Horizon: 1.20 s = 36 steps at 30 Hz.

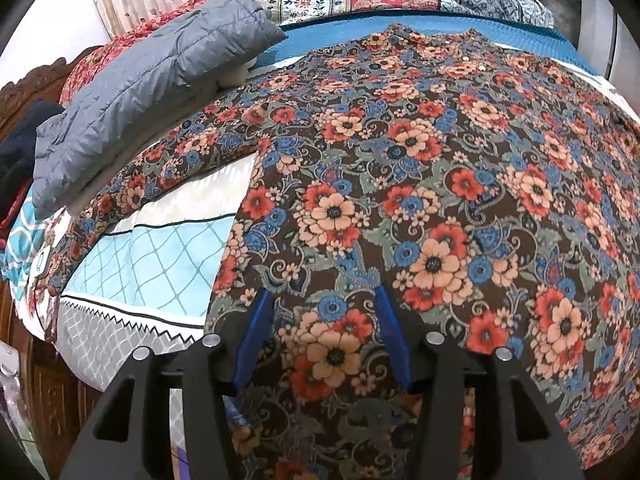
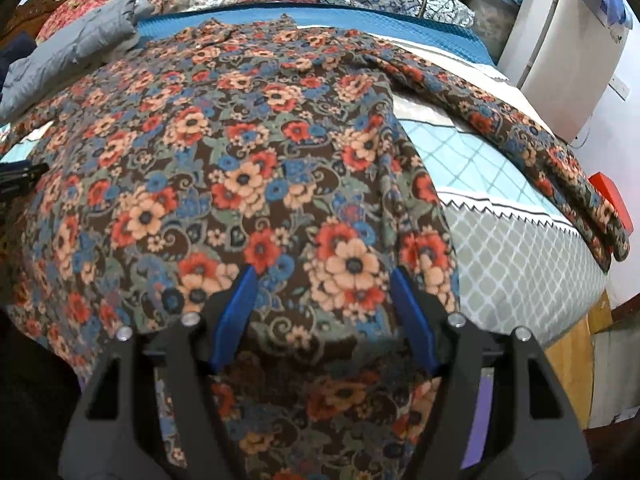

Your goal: Fold large clothes

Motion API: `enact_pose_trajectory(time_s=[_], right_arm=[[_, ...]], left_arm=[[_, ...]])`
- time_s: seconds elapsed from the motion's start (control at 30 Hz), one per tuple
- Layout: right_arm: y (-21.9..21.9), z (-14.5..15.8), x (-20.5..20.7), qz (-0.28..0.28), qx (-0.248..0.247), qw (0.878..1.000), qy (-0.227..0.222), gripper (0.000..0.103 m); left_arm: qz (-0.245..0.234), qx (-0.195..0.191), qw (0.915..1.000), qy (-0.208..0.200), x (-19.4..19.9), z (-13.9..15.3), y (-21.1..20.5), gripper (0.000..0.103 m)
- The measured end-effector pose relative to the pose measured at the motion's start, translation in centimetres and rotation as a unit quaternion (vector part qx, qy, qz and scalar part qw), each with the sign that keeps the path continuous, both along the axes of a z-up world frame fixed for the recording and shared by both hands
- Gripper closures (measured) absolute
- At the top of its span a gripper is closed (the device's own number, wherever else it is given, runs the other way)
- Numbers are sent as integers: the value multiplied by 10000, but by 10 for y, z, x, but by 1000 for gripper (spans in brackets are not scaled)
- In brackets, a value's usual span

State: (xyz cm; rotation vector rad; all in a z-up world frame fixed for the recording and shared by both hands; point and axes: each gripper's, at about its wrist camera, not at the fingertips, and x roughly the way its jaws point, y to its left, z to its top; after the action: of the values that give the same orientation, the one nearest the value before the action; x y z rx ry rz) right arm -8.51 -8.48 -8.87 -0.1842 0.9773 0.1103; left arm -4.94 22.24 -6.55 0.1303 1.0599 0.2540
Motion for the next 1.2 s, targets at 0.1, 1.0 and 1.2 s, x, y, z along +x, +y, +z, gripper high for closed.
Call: enact_pose_trajectory(time_s=[0.1,1.0,1.2], right_arm=[[-3,0,-6,-5,30,10000,23,37],[-186,22,12,-2202,3607,9047,-539,44],[-271,-1,31,-3344,4324,8311,-1025,44]], left_arm=[[-13,106,9999,94,-4,1,-3,103],[-408,-329,9957,763,20,14,-47,103],[-478,-467,9955,665,28,24,-47,103]])
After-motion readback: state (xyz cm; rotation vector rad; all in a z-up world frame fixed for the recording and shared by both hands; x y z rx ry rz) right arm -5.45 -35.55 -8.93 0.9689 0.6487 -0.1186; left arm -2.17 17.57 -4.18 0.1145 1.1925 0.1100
